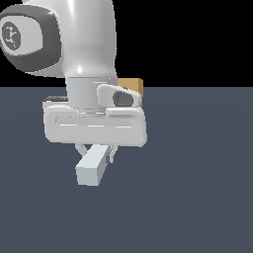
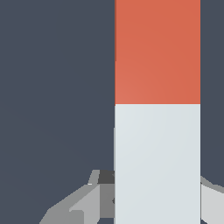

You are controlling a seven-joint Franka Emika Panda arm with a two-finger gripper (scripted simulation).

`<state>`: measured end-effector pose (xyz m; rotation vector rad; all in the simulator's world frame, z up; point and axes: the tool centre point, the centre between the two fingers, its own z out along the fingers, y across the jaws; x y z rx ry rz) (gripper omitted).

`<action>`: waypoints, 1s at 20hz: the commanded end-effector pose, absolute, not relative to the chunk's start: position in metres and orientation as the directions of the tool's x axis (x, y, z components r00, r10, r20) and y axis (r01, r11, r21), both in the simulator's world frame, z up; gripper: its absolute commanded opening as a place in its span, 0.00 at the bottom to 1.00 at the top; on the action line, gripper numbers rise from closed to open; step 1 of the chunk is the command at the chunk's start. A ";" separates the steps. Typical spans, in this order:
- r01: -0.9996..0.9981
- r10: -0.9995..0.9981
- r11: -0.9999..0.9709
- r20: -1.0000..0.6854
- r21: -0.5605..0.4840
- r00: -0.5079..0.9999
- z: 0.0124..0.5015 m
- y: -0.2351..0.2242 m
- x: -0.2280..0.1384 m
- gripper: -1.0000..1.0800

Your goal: Insert the peg into the horizontal hole in a box.

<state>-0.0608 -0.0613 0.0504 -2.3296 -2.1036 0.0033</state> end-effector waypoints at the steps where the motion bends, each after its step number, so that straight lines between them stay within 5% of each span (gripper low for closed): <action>1: 0.992 0.992 -0.122 0.000 0.000 0.122 0.056 -0.038 -0.070 0.00; 20: 0.978 0.978 -0.210 0.000 0.000 0.210 0.073 0.066 -0.105 0.00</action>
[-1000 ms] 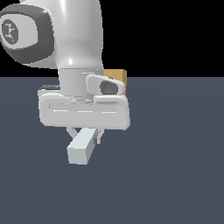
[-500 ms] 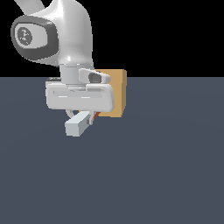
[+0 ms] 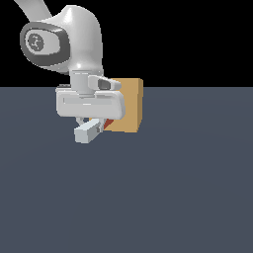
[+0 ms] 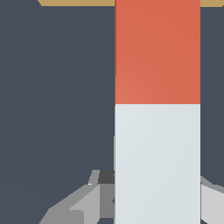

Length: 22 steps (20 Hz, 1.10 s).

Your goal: Insert the peg into the horizontal hole in a box.

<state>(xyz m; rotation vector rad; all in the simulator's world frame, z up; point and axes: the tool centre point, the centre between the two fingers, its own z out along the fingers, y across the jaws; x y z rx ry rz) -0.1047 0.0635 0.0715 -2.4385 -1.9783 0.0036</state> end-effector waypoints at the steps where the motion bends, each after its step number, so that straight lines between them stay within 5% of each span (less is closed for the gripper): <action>1: 0.977 0.977 -0.211 0.000 0.000 0.211 0.073 0.068 -0.105 0.00; 22: 0.977 0.977 -0.211 0.001 -0.001 0.211 0.074 0.086 -0.100 0.00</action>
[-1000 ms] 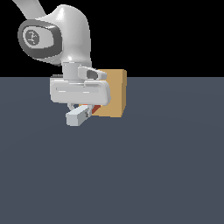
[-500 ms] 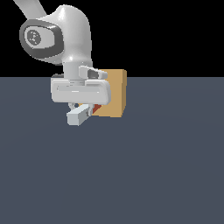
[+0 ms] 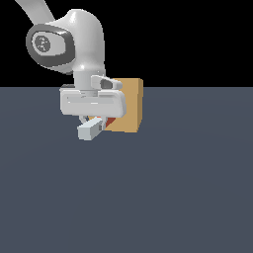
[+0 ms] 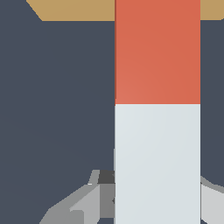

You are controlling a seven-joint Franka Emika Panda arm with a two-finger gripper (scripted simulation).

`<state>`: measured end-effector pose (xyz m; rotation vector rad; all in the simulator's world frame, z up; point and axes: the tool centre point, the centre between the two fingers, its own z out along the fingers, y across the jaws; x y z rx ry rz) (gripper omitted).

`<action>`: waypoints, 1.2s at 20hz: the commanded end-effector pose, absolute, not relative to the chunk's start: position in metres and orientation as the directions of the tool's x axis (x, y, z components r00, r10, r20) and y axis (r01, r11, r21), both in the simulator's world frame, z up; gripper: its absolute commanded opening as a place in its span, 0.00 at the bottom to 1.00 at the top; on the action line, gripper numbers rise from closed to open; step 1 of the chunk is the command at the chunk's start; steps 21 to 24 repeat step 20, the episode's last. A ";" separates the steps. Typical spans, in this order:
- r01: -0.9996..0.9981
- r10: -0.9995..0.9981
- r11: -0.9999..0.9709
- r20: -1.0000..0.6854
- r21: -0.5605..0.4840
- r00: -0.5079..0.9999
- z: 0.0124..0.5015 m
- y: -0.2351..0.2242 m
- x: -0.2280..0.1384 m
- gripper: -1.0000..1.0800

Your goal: Insert the peg into the horizontal hole in a box.

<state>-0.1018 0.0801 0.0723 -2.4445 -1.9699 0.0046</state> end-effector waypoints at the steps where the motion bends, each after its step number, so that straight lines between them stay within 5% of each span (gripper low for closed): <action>1: 0.977 0.977 -0.211 0.001 -0.001 0.211 0.074 0.092 -0.099 0.00; 13: 0.977 0.977 -0.212 0.002 0.001 0.211 0.075 0.175 -0.081 0.00; 24: 0.977 0.977 -0.211 0.002 0.002 0.211 0.075 0.189 -0.077 0.00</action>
